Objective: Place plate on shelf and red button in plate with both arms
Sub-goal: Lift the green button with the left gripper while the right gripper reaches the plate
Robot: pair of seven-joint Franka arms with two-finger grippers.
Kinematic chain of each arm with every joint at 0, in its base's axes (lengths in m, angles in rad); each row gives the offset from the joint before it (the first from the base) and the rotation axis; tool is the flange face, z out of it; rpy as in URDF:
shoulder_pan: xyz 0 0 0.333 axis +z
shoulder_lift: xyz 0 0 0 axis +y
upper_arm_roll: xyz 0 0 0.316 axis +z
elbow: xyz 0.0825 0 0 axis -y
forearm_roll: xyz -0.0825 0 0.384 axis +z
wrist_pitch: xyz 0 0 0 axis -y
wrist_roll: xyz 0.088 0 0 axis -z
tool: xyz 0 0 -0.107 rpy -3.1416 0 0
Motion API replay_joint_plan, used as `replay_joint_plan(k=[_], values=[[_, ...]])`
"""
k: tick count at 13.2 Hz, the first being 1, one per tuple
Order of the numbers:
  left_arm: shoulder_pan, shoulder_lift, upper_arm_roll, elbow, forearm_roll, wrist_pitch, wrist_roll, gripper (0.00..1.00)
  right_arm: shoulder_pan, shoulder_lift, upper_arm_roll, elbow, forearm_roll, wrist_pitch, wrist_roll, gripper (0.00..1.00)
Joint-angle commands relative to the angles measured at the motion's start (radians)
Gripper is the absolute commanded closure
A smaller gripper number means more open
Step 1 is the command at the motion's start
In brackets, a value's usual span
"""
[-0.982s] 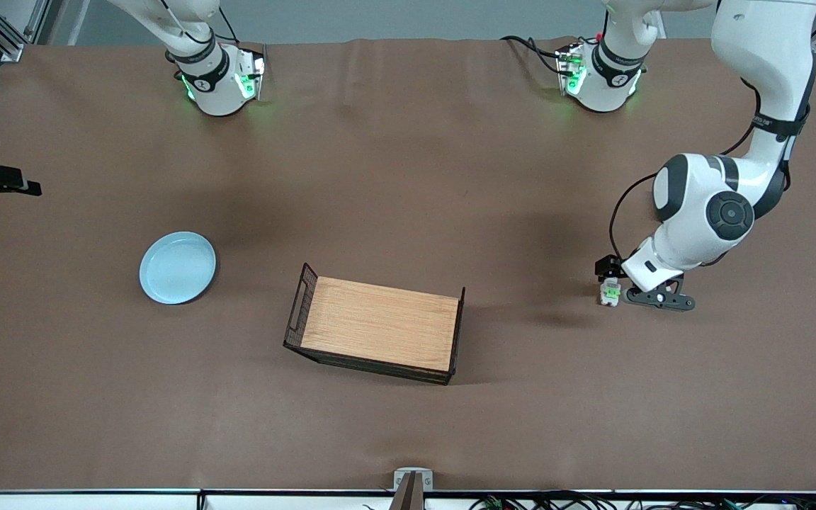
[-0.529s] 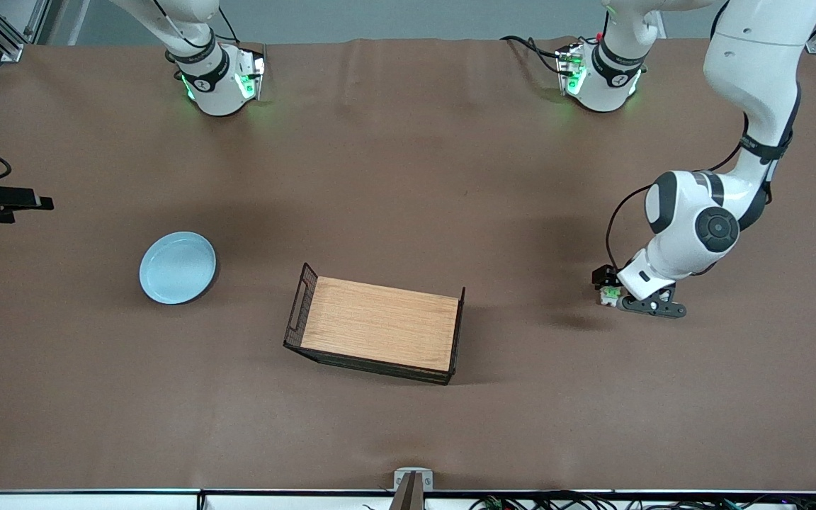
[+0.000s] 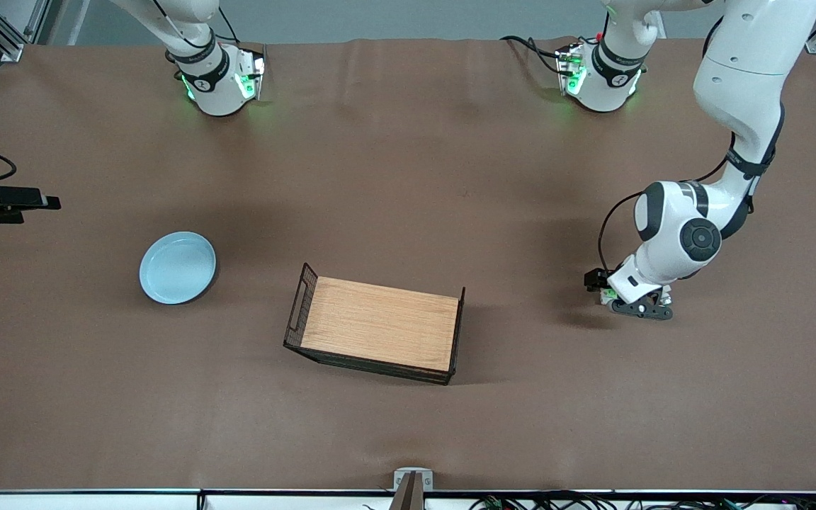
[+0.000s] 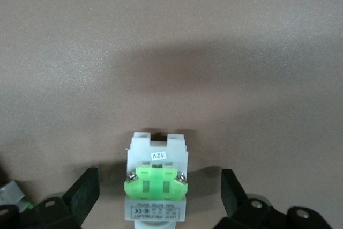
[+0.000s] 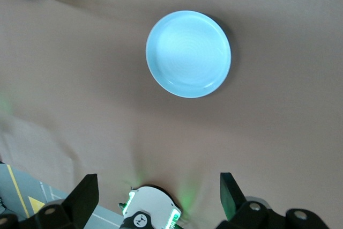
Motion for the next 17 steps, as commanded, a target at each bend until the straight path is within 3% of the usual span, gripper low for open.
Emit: replay_joint_plan(k=[1, 3, 6, 8, 10, 14, 17], values=[[0.001, 0.0, -0.003, 0.005, -0.004, 0.01, 0.018, 0.03, 0.009, 0.015, 0.008, 0.005, 0.048, 0.035, -0.006, 0.0], [0.001, 0.002, -0.004, 0.001, -0.004, 0.008, 0.013, 0.18, 0.082, 0.038, 0.001, 0.005, 0.023, 0.076, -0.006, 0.0], [0.003, -0.004, -0.003, -0.002, -0.004, 0.005, 0.0, 0.52, 0.104, 0.064, 0.003, 0.002, -0.004, 0.086, -0.009, 0.0], [0.003, -0.012, -0.004, -0.004, -0.004, 0.002, -0.002, 0.8, 0.087, 0.075, 0.003, 0.0, 0.0, 0.086, -0.009, 0.0], [-0.002, -0.029, -0.004, -0.004, -0.004, -0.002, -0.063, 0.99, 0.115, 0.104, 0.003, 0.006, -0.062, 0.092, -0.008, 0.0], [-0.014, -0.108, -0.013, 0.031, -0.004, -0.126, -0.213, 1.0, 0.104, 0.153, 0.0, -0.003, -0.035, 0.145, -0.008, 0.0], [-0.017, -0.156, -0.047, 0.146, -0.004, -0.342, -0.42, 1.0, 0.144, 0.151, 0.0, -0.081, -0.09, 0.26, -0.009, 0.0]])
